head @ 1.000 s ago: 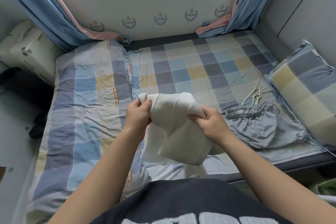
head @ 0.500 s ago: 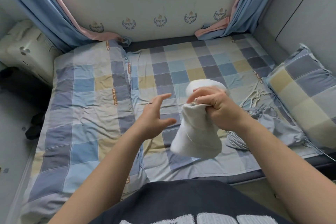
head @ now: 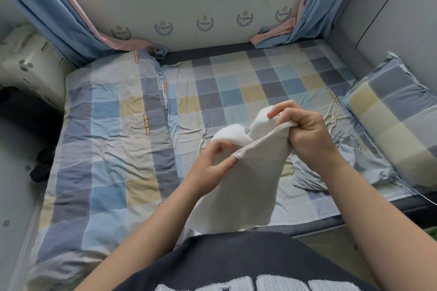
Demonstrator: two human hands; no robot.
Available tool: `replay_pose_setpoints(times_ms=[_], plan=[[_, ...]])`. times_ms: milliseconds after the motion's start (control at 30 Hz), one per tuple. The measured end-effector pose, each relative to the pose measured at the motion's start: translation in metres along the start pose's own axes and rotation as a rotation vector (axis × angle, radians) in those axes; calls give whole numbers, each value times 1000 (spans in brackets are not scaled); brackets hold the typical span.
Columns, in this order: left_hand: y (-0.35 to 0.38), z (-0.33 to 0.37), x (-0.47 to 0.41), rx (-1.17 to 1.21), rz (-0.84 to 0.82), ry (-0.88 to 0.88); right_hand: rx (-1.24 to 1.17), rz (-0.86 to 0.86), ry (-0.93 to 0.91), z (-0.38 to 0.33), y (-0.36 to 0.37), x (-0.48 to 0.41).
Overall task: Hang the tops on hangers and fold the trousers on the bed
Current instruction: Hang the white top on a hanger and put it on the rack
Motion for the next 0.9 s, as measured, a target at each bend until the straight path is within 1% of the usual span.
replay_pose_setpoints(times_ms=[67, 133, 200, 267, 333, 433, 467, 500, 600, 733, 800, 867, 900], plan=[[-5, 13, 1, -5, 30, 53, -49, -52, -12, -7, 0, 0], [1, 28, -2, 20, -59, 96, -15, -99, 12, -14, 6, 0], [13, 39, -7, 45, -152, 111, 129, -78, 41, -15, 10, -3], [17, 44, -12, 23, -110, 123, 288, -32, 36, -15, 13, -6], [14, 41, -14, 48, -29, 80, 375, 17, 62, -13, 10, -10], [14, 39, -11, 25, -21, 48, 441, 56, 237, -3, 4, -16], [18, 40, -10, 12, -32, 47, 430, 40, 307, 1, 6, -17], [22, 43, -10, 8, -34, 51, 367, 16, 378, 4, 8, -16], [28, 46, -16, -46, 24, 90, 60, -41, 553, 4, 17, -14], [4, 47, -29, -148, 184, 161, -67, -120, 562, -9, 16, -18], [-15, 51, -35, -145, 311, 160, -128, -173, 544, -17, 14, -20], [-31, 56, -38, -15, 404, 153, -178, -188, 514, -25, 12, -23], [-36, 60, -41, 89, 388, 158, -198, -185, 499, -30, 11, -25]])
Point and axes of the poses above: each hand's wrist, its own x-axis away from the middle knuckle, its own y-axis out of the palm, z = x × y, the point moved 7 cm from there along -x, towards the middle knuckle, and after that the axes turned 14 degrees about y, right-handed, at the moved point
